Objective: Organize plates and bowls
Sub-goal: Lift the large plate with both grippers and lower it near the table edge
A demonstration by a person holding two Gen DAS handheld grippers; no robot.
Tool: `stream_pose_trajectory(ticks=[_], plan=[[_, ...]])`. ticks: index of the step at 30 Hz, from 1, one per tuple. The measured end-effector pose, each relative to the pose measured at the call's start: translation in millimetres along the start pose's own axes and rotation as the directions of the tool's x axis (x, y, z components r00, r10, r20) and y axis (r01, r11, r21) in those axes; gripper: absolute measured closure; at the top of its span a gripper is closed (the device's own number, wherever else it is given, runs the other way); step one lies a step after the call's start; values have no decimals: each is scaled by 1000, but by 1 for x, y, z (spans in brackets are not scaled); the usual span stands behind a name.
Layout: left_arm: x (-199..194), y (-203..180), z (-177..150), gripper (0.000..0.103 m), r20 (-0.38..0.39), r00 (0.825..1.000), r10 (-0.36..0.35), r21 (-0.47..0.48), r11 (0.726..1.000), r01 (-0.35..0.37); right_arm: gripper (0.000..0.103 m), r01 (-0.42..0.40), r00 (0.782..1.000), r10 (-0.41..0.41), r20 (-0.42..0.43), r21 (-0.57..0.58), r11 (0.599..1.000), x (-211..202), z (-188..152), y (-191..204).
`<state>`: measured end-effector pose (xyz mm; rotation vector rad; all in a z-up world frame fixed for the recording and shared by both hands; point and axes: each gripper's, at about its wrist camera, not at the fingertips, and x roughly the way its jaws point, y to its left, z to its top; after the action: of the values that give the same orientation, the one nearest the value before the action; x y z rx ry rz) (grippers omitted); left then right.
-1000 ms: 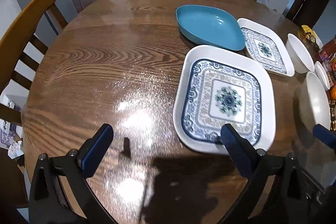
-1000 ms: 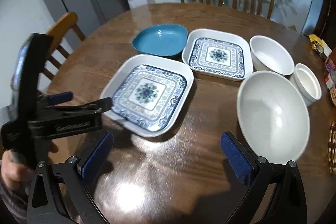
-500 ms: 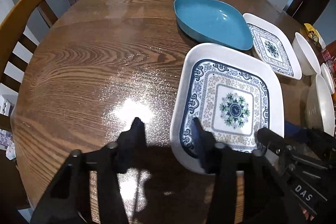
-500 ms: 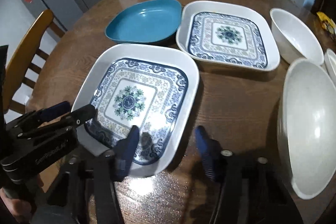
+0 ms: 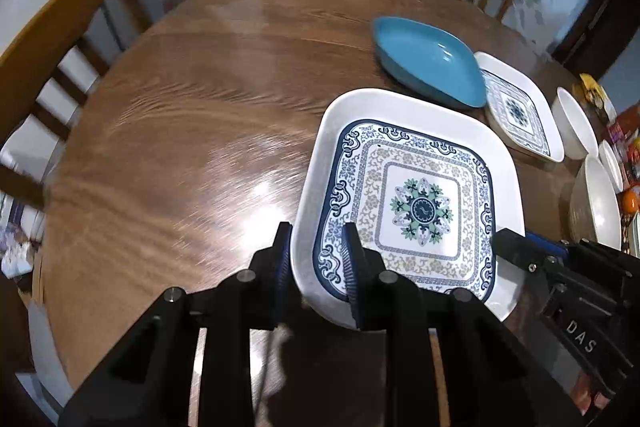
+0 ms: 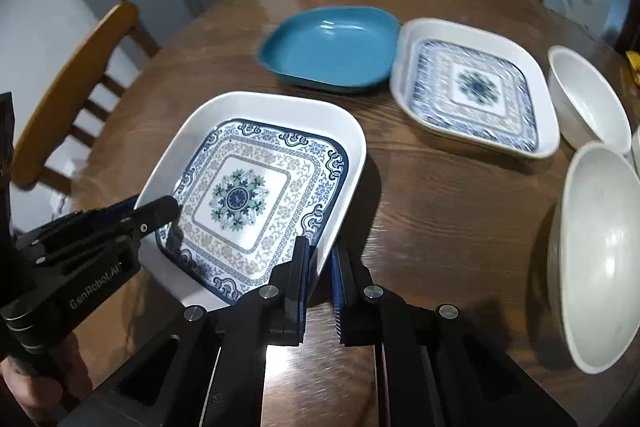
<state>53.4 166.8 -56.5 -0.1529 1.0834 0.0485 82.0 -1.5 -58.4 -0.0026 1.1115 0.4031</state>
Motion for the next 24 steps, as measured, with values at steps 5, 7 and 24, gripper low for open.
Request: stream_pose_trajectory(ticks=[5, 7, 24], plan=[[-21, 33, -16, 82, 8, 999, 38, -77, 996, -37, 90, -52, 998, 51, -22, -81, 995, 4, -2, 35], [-23, 42, -20, 82, 1, 999, 52, -91, 994, -52, 90, -66, 997, 62, -35, -104, 992, 8, -3, 47], [-29, 46, -37, 32, 26, 995, 95, -121, 988, -91, 76, -67, 997, 60, -50, -148, 987, 13, -19, 67]])
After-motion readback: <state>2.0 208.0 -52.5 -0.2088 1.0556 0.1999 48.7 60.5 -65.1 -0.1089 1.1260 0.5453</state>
